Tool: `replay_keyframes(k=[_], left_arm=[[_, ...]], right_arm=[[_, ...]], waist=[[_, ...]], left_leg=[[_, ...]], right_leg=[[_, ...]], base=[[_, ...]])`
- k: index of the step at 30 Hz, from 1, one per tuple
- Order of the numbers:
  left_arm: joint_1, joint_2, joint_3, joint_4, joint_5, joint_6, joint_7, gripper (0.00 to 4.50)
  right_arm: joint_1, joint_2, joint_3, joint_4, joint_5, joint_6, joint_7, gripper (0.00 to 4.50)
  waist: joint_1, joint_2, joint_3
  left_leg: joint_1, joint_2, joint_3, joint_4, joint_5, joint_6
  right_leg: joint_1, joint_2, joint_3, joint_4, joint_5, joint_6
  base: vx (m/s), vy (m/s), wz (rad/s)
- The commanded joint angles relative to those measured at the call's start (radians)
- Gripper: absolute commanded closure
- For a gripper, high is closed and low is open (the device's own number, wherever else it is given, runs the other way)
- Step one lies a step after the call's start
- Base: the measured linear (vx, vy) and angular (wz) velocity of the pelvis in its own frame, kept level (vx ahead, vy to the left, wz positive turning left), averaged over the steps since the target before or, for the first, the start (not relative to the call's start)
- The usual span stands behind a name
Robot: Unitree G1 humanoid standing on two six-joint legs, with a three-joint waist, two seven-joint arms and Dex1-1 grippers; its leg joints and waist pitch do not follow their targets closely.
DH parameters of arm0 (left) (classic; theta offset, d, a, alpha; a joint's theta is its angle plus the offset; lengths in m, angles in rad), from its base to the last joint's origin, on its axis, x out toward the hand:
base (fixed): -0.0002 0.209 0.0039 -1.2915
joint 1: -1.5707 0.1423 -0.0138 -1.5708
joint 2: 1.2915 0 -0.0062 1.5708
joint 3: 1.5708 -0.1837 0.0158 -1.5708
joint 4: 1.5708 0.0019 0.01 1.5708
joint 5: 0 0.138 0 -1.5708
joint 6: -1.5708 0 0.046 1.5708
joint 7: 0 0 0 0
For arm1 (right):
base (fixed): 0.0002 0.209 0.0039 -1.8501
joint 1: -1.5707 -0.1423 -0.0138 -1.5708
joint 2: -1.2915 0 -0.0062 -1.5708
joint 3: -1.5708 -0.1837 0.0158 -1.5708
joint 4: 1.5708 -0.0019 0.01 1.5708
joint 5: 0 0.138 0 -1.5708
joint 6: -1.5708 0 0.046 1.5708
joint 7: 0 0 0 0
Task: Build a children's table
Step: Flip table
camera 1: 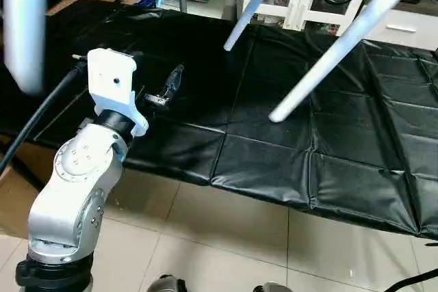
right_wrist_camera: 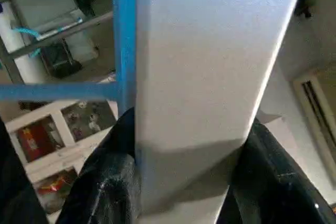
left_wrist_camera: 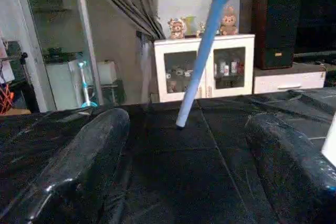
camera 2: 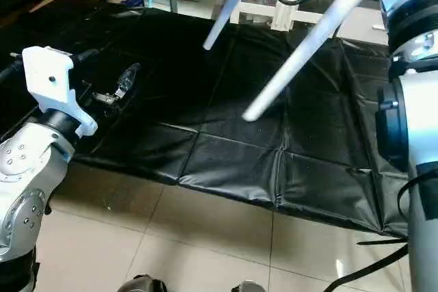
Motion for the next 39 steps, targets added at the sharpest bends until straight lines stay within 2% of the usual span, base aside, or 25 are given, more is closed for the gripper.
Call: replay_keyframes(k=[1,4,6,8,13,18,19,20,23,24,26,28,29,32,35,36,37,39], left_arm=[[0.0,-0.002,0.0,-0.011,0.005,0.0,-0.001,0.5],[0.0,-0.005,-0.001,-0.012,0.003,-0.001,-0.003,0.5],[0.0,-0.005,-0.001,-0.013,0.003,-0.001,-0.004,0.5],[-0.004,-0.008,-0.002,-0.016,-0.001,-0.003,-0.007,0.5],[-0.005,-0.01,-0.005,-0.023,-0.005,-0.002,-0.01,0.5],[-0.006,-0.016,-0.009,-0.02,-0.023,-0.013,-0.029,0.5],[-0.006,-0.019,-0.008,-0.017,-0.031,-0.021,-0.037,0.5],[-0.006,-0.019,-0.007,-0.018,-0.032,-0.022,-0.038,0.5],[-0.016,-0.004,0.009,0.016,-0.028,-0.039,-0.047,0.5],[-0.027,0.015,0.02,0.05,-0.009,-0.046,-0.043,0.5],[-0.045,0.046,0.037,0.099,0.022,-0.059,-0.043,0.5],[-0.057,0.07,0.049,0.127,0.024,-0.066,-0.059,0.5],[-0.074,0.095,0.059,0.156,0.018,-0.079,-0.088,0.5],[-0.095,0.118,0.074,0.193,0.006,-0.098,-0.117,0.5],[-0.147,0.17,0.075,0.291,0.014,-0.143,-0.173,0.5],[-0.162,0.186,0.069,0.327,0.017,-0.164,-0.19,0.5],[-0.186,0.203,0.06,0.376,0.016,-0.194,-0.217,0.5],[-0.215,0.213,0.052,0.418,0.019,-0.218,-0.238,0.5]], right_arm=[[-0.026,-0.037,0.008,-0.002,-0.025,0.008,-0.029,2.66],[-0.027,-0.043,0.03,0.002,-0.05,0.019,-0.037,2.68],[-0.024,-0.044,0.037,0.005,-0.058,0.023,-0.038,2.69],[-0.016,-0.045,0.049,0.009,-0.072,0.034,-0.041,2.69],[0.001,-0.043,0.045,0.016,-0.077,0.051,-0.046,2.69],[0.029,-0.042,0.052,0.023,-0.085,0.088,-0.05,2.69],[0.043,-0.036,0.046,0.024,-0.076,0.094,-0.045,2.69],[0.046,-0.035,0.045,0.024,-0.075,0.094,-0.045,2.69],[0.085,-0.015,0.043,0.023,-0.068,0.093,-0.042,2.7],[0.115,-0.001,0.038,0.023,-0.061,0.093,-0.041,2.7],[0.158,0.014,0.029,0.023,-0.05,0.097,-0.058,2.7],[0.179,0.021,0.016,0.023,-0.036,0.102,-0.07,2.7],[0.192,0.029,0.011,0.02,-0.029,0.102,-0.073,2.71],[0.2,0.038,0.01,0.015,-0.026,0.103,-0.074,2.71],[0.191,0.043,0.018,0.005,-0.034,0.109,-0.061,2.71],[0.186,0.043,0.021,0.001,-0.04,0.115,-0.052,2.71],[0.178,0.043,0.029,-0.002,-0.048,0.121,-0.035,2.72],[0.168,0.044,0.036,-0.004,-0.058,0.12,-0.028,2.72]], waist=[[-0.013,0.0,-0.081],[-0.014,-0.003,-0.08],[-0.01,-0.002,-0.081],[-0.012,-0.003,-0.08],[-0.014,-0.003,-0.083],[-0.015,-0.002,-0.083],[-0.014,0.002,-0.084],[-0.015,0.001,-0.084],[-0.015,-0.001,-0.08],[-0.017,0.004,-0.078],[-0.02,0.005,-0.074],[-0.028,0.008,-0.072],[-0.029,0.01,-0.07],[-0.037,0.009,-0.075],[-0.046,0.011,-0.078],[-0.048,0.019,-0.079],[-0.05,0.017,-0.079],[-0.051,0.019,-0.079]], left_leg=[[0.052,0.032,-0.024,-0.085,-0.41,-0.049],[0.051,0.033,-0.024,-0.084,-0.414,-0.046],[0.059,0.032,-0.021,-0.08,-0.424,-0.045],[0.053,0.033,-0.023,-0.082,-0.413,-0.047],[0.048,0.032,-0.026,-0.082,-0.388,-0.046],[0.048,0.031,-0.024,-0.08,-0.357,-0.034],[0.049,0.031,-0.024,-0.08,-0.354,-0.037],[0.048,0.031,-0.024,-0.081,-0.356,-0.037],[0.051,0.031,-0.024,-0.082,-0.388,-0.043],[0.056,0.031,-0.025,-0.085,-0.423,-0.055],[0.063,0.03,-0.028,-0.088,-0.488,-0.078],[0.075,0.03,-0.037,-0.094,-0.587,-0.122],[0.084,0.03,-0.041,-0.095,-0.638,-0.136],[0.088,0.029,-0.046,-0.098,-0.672,-0.141],[0.087,0.029,-0.049,-0.1,-0.679,-0.14],[0.088,0.028,-0.049,-0.101,-0.683,-0.14],[0.087,0.028,-0.05,-0.101,-0.683,-0.139],[0.089,0.028,-0.05,-0.102,-0.697,-0.14]], right_leg=[[0.027,-0.007,0.004,-0.065,-0.246,-0.159],[0.027,-0.009,0.006,-0.066,-0.255,-0.154],[0.019,-0.007,0.008,-0.069,-0.268,-0.154],[0.025,-0.007,0.006,-0.066,-0.258,-0.154],[0.031,-0.007,0.005,-0.06,-0.222,-0.158],[0.034,-0.008,0.006,-0.059,-0.192,-0.173],[0.034,-0.007,0.006,-0.057,-0.184,-0.176],[0.035,-0.007,0.006,-0.058,-0.182,-0.176],[0.031,-0.007,0.006,-0.063,-0.22,-0.167],[0.027,-0.005,0.005,-0.065,-0.258,-0.156],[0.019,-0.003,0.005,-0.073,-0.323,-0.136],[0.013,-0.003,-0.001,-0.081,-0.398,-0.11],[0.006,-0.002,-0.003,-0.088,-0.428,-0.102],[0.006,0.0,-0.006,-0.086,-0.422,-0.1],[0.01,-0.001,-0.009,-0.083,-0.392,-0.115],[0.01,-0.001,-0.008,-0.081,-0.385,-0.121],[0.011,-0.002,-0.008,-0.082,-0.379,-0.128],[0.009,-0.003,-0.009,-0.084,-0.388,-0.132]], base=[[0.0,0.0,0.0],[0.0,0.0,0.0],[0.0,0.0,0.0],[0.0,0.0,0.0],[0.0,0.0,0.0],[0.0,0.0,0.0],[0.0,0.0,0.0],[0.0,0.0,0.0],[0.0,0.0,0.0],[0.0,0.0,0.0],[0.0,0.0,0.0],[0.0,0.0,0.0],[0.0,0.0,0.0],[0.0,0.0,0.0],[0.0,0.0,0.0],[0.0,0.0,0.0],[0.0,0.0,0.0],[0.0,0.0,0.0]])
